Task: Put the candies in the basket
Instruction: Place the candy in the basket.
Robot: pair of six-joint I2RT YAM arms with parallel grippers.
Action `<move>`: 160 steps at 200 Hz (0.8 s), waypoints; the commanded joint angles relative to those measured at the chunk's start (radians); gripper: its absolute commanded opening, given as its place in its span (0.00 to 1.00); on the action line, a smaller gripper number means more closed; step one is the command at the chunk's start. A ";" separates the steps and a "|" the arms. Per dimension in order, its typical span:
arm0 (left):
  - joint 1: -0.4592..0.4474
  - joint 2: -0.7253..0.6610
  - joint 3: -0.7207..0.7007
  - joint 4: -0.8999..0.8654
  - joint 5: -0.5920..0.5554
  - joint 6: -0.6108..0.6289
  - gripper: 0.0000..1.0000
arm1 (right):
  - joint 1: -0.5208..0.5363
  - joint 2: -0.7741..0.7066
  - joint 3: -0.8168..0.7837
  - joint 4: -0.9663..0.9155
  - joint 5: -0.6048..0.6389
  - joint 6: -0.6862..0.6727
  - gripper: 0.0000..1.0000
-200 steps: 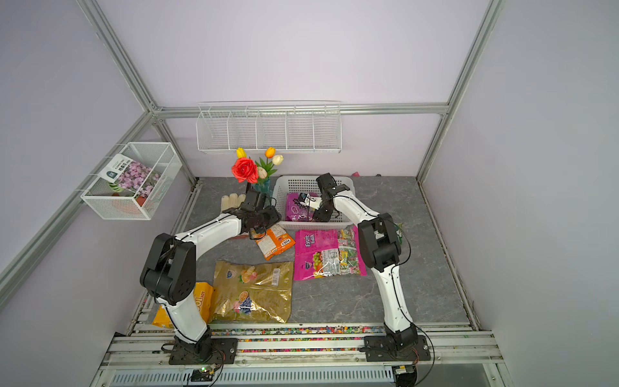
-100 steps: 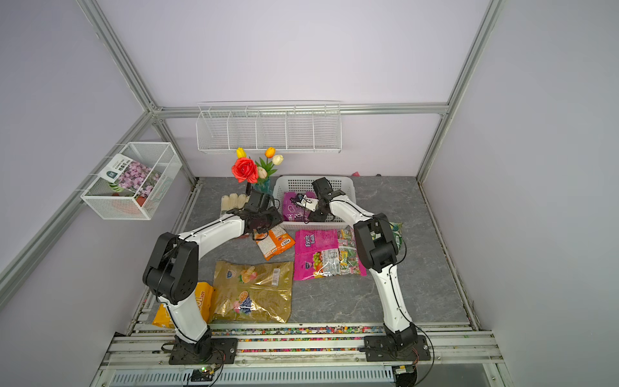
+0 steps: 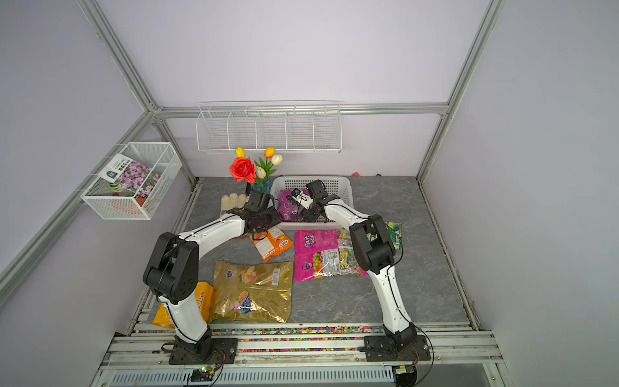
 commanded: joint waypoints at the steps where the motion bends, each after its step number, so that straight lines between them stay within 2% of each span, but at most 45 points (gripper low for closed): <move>1: -0.027 0.023 0.027 -0.039 0.010 0.054 0.40 | 0.006 -0.004 -0.044 0.139 0.050 0.140 0.74; 63: -0.034 0.021 0.026 -0.044 0.017 0.059 0.40 | 0.009 -0.003 -0.048 0.190 0.091 0.209 0.74; 80: -0.039 0.003 0.033 -0.067 0.039 0.070 0.43 | 0.008 -0.004 -0.054 0.203 0.098 0.232 0.74; 116: -0.080 -0.080 0.005 -0.102 0.003 0.106 0.49 | 0.007 -0.012 -0.066 0.226 0.166 0.272 0.74; 160: -0.080 -0.180 -0.070 -0.120 0.009 0.096 0.52 | 0.005 -0.094 -0.131 0.264 0.084 0.333 0.76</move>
